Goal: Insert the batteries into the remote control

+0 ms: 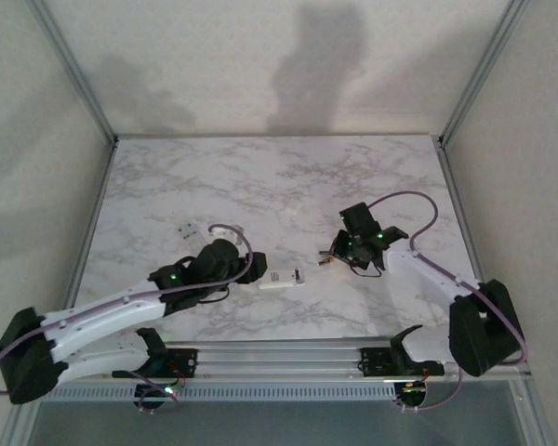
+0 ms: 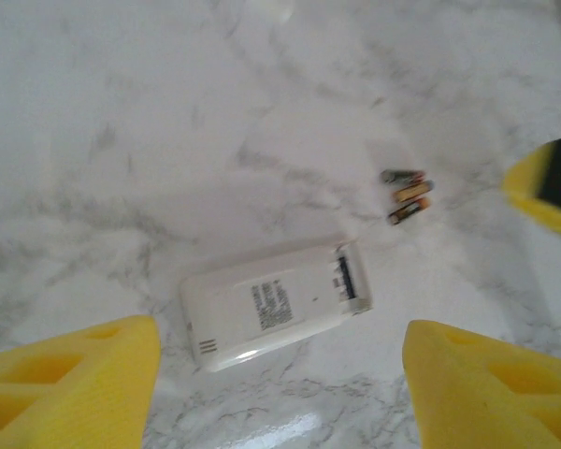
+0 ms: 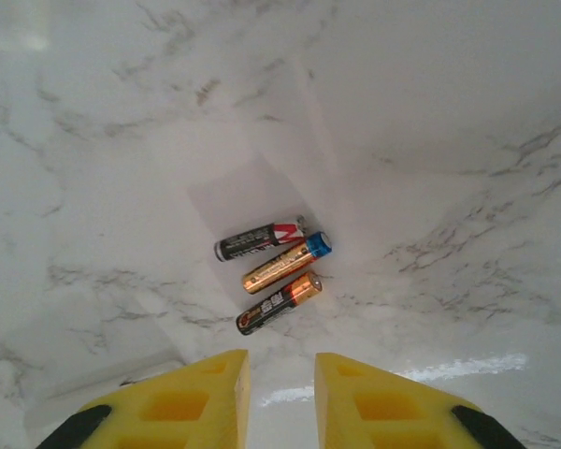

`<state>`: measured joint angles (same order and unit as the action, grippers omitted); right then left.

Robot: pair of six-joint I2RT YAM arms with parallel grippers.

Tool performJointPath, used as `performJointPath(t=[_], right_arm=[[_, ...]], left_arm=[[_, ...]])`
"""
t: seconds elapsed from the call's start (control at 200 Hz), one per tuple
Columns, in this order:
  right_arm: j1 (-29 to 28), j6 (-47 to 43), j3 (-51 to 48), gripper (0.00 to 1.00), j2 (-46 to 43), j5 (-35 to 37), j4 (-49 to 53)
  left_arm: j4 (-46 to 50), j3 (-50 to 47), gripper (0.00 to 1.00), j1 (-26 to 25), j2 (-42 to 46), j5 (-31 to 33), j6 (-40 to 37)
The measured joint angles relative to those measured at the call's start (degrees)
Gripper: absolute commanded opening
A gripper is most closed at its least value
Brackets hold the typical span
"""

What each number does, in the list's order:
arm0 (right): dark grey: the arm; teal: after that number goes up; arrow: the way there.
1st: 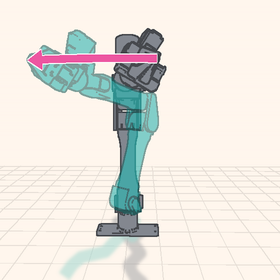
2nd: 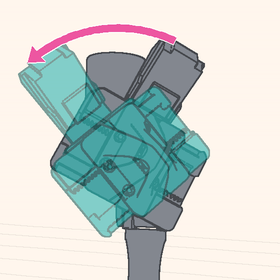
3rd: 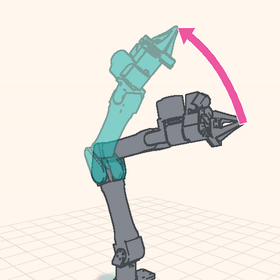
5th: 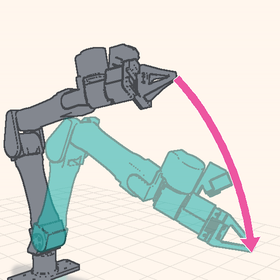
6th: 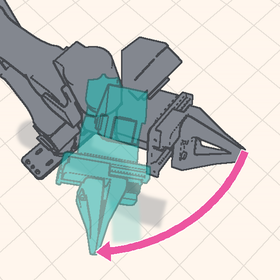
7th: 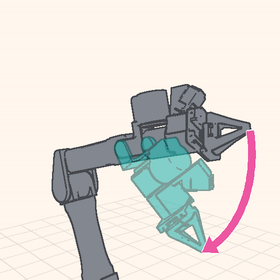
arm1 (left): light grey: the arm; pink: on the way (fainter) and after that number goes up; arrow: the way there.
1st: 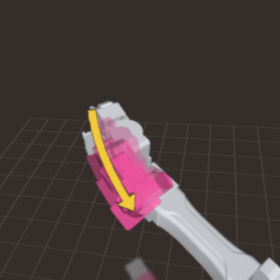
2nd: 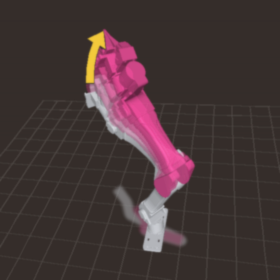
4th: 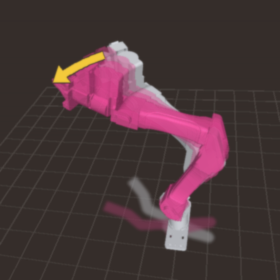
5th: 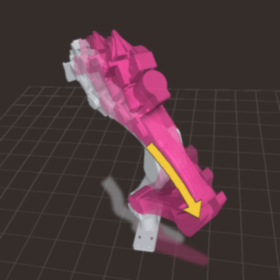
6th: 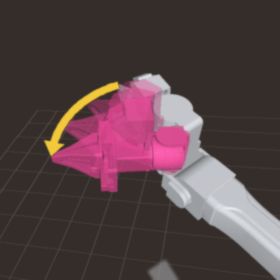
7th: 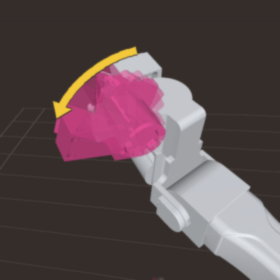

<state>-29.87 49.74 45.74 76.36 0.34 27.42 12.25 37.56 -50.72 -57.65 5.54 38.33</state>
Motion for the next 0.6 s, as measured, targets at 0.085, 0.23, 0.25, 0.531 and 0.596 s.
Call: performJointPath(t=[0.085, 0.23, 0.25, 0.531, 0.596], right_arm=[[0.0, 0.9, -0.2, 0.24, 2.8, -1.3, -1.2], [0.0, 2.0, -0.2, 0.24, 5.8, -3.0, -3.1], [0.0, 2.1, -0.2, 0.24, 6.1, -3.1, -3.4], [0.0, 4.1, -0.8, 0.23, 12.0, -5.1, -8.4], [0.0, 4.5, -1.4, 0.2, 12.4, -5.1, -8.9]], left_arm=[[3.1, 3.3, 0.73, 0.0, 4.4, 1.2, -5.7], [7.0, 8.7, 0.77, 0.0, 7.9, 3.1, -17.3], [7.3, 9.1, 0.78, 0.0, 7.9, 3.3, -18.4], [6.8, 5.1, 0.93, 0.0, 7.9, 4.6, -31.1], [6.4, 3.9, 0.95, 0.0, 8.4, 5.2, -32.4]])
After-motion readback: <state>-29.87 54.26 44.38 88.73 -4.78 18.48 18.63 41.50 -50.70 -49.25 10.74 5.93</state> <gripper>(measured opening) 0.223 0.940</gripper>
